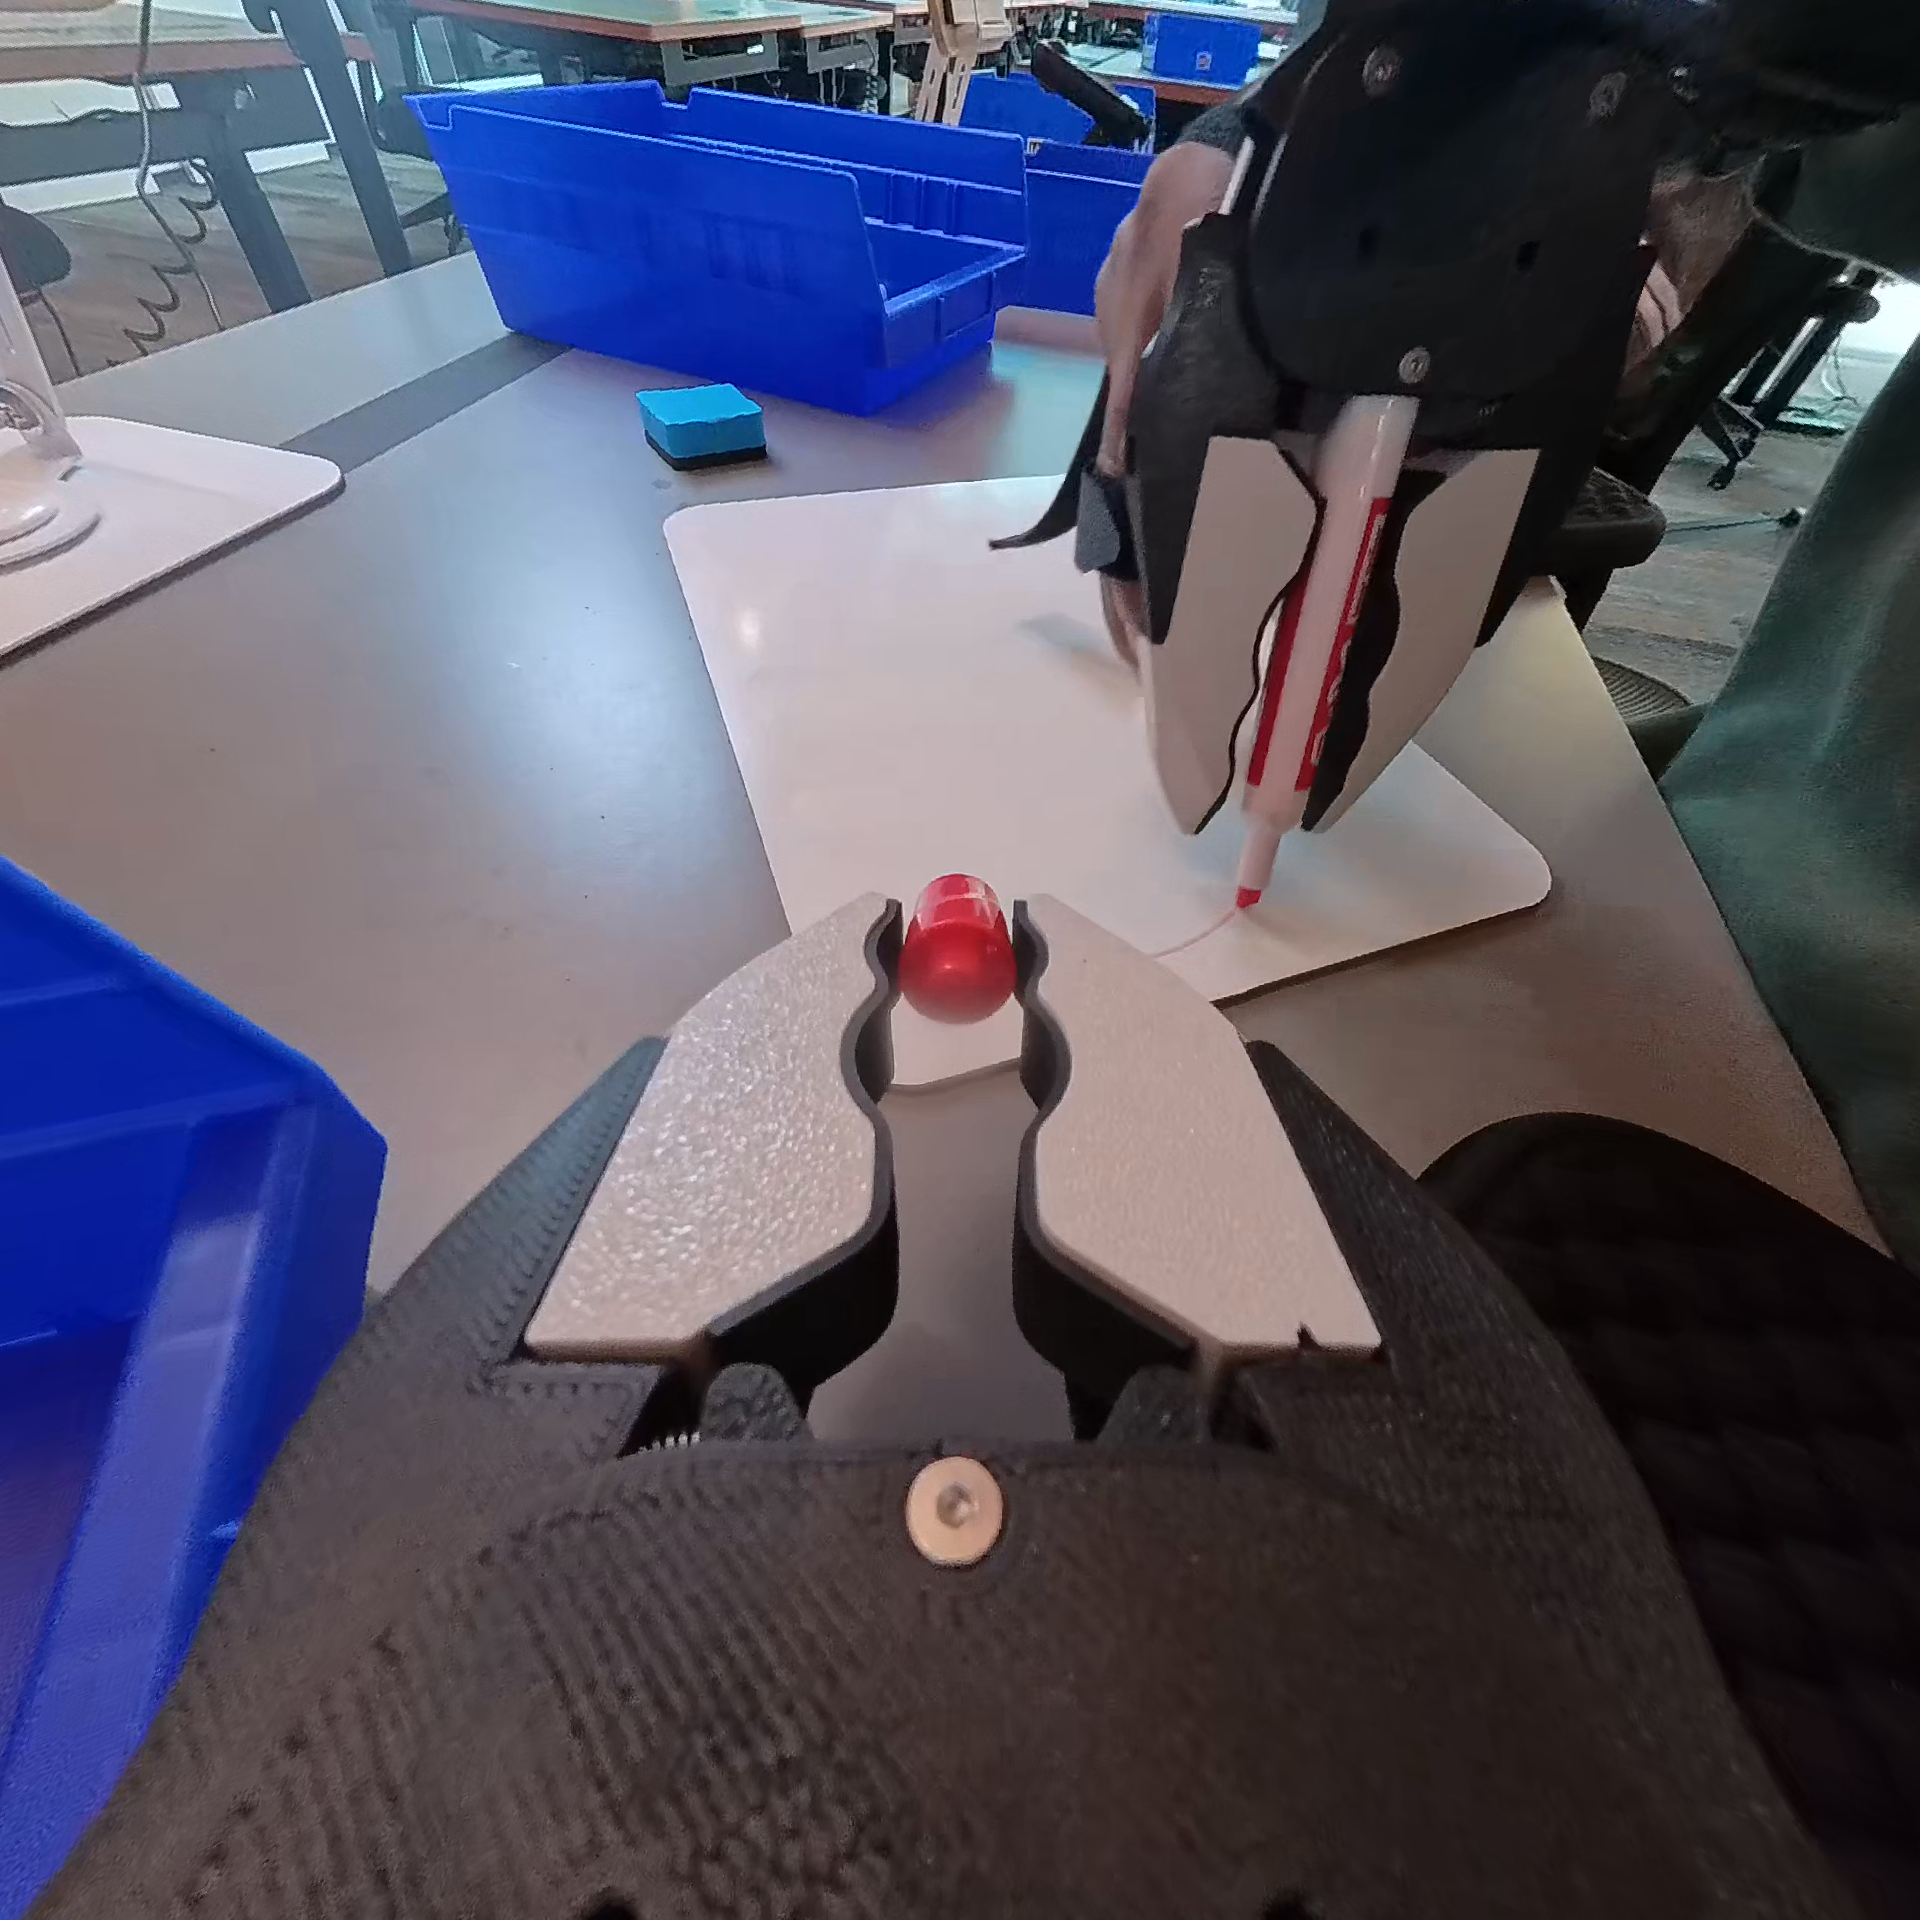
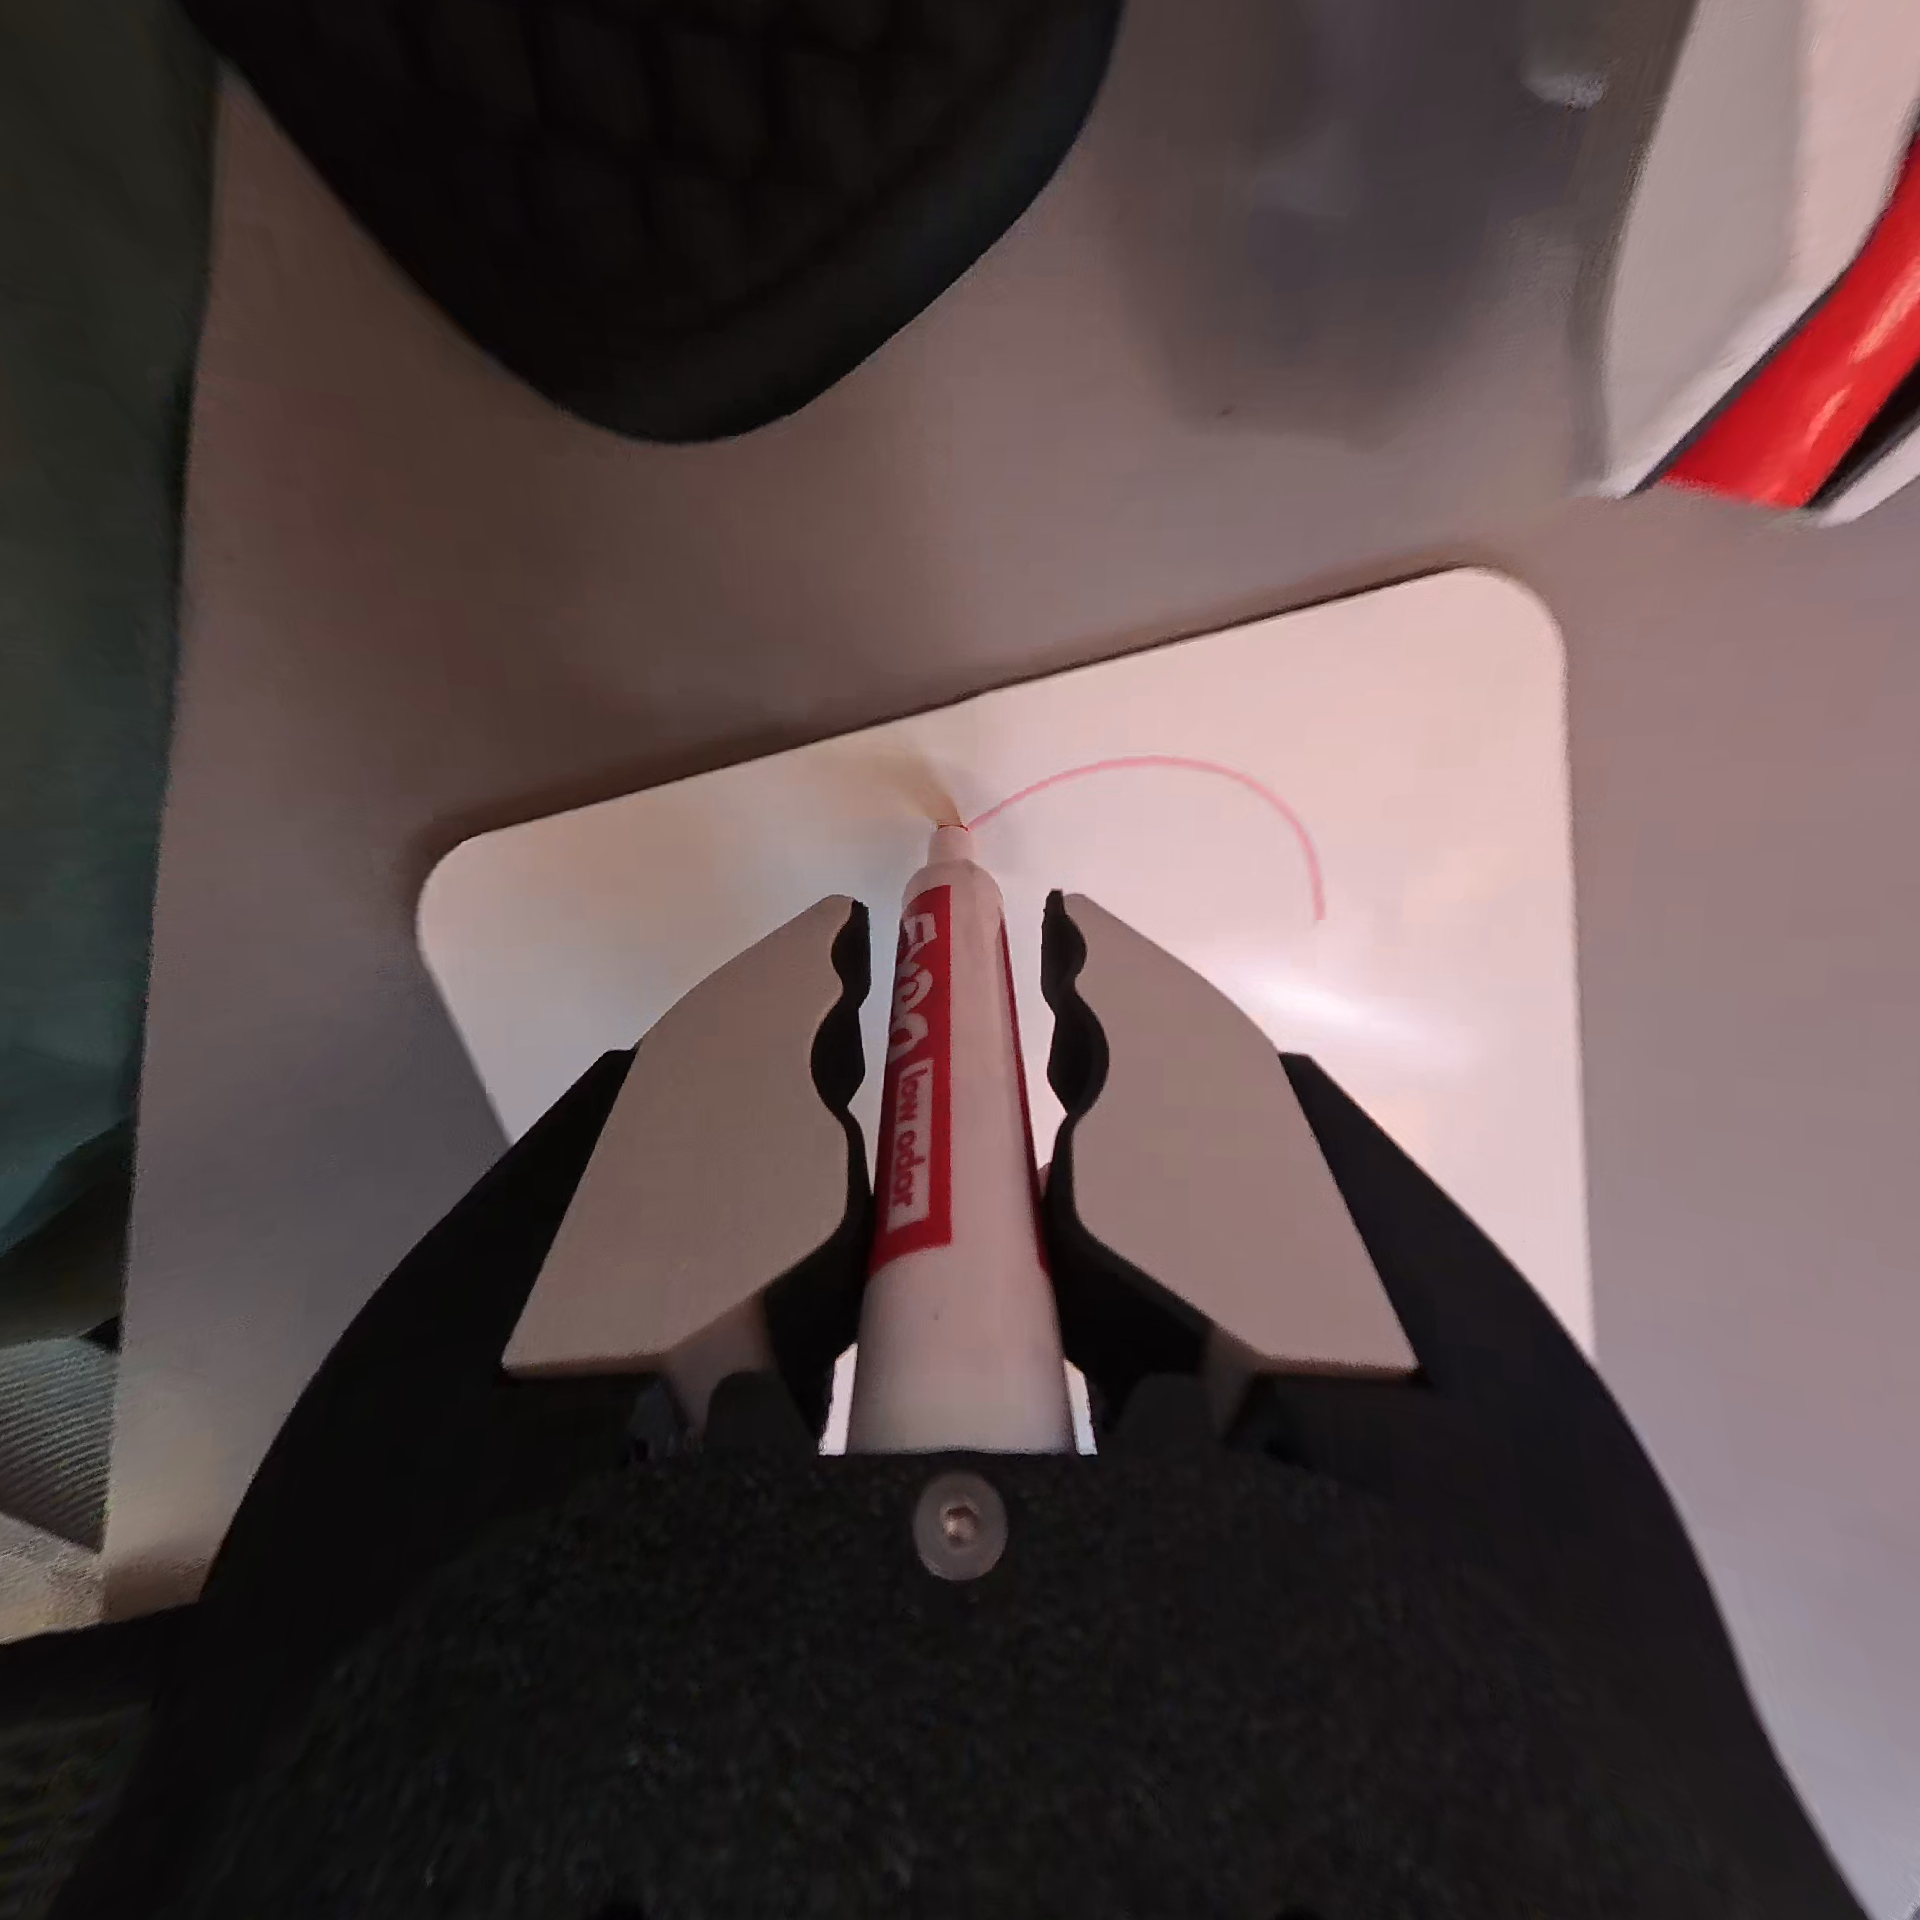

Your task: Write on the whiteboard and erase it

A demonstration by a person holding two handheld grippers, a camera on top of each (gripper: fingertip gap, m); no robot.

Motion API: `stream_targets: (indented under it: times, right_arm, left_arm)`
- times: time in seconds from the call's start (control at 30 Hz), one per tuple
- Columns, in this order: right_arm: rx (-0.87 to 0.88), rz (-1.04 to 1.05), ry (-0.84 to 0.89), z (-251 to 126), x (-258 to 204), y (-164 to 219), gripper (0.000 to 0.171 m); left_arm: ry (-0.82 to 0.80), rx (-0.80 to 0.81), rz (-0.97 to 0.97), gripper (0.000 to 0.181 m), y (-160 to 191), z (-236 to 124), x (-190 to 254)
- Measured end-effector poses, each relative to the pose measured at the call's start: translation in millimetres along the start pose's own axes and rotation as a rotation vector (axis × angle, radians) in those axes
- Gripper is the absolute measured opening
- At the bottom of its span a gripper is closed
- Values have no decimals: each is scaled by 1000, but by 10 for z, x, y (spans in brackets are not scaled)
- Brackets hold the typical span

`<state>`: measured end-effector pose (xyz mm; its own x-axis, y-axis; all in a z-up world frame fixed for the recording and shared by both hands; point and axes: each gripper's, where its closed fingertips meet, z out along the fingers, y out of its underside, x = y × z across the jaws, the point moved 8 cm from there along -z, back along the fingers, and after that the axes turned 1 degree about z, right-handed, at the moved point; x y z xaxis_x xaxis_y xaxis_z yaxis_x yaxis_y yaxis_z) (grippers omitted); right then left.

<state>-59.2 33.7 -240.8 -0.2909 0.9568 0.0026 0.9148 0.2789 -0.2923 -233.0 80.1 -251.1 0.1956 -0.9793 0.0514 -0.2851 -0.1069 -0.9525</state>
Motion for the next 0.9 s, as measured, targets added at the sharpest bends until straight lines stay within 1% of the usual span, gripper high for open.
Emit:
stream_targets:
  times: [0.17, 0.3, 0.4, 0.53, 0.67, 0.8, 0.9]
  right_arm:
    - [-56, 61, 13, -101, -92, 271, 33]
    - [-103, 104, 70, -177, 53, 487, 33]
    - [-115, 117, 112, -200, 238, 563, 33]
    - [-101, 99, 143, -171, 479, 497, 33]
    - [-62, 53, 149, -95, 641, 293, 33]
    - [7, 14, 114, -10, 667, 66, 33]
    - [40, 19, 130, -84, 656, 73, 33]
  left_arm:
    - [8, -8, -6, 20, 20, 22, 7]
    - [12, -18, 2, 20, 30, 38, 24]
    - [15, -19, 1, 20, 30, 37, 26]
    - [18, -19, 0, 20, 28, 35, 28]
    - [21, -18, 0, 20, 25, 34, 34]
    - [22, -18, 3, 20, 19, 33, 43]
    - [24, -19, 3, 20, 19, 34, 47]
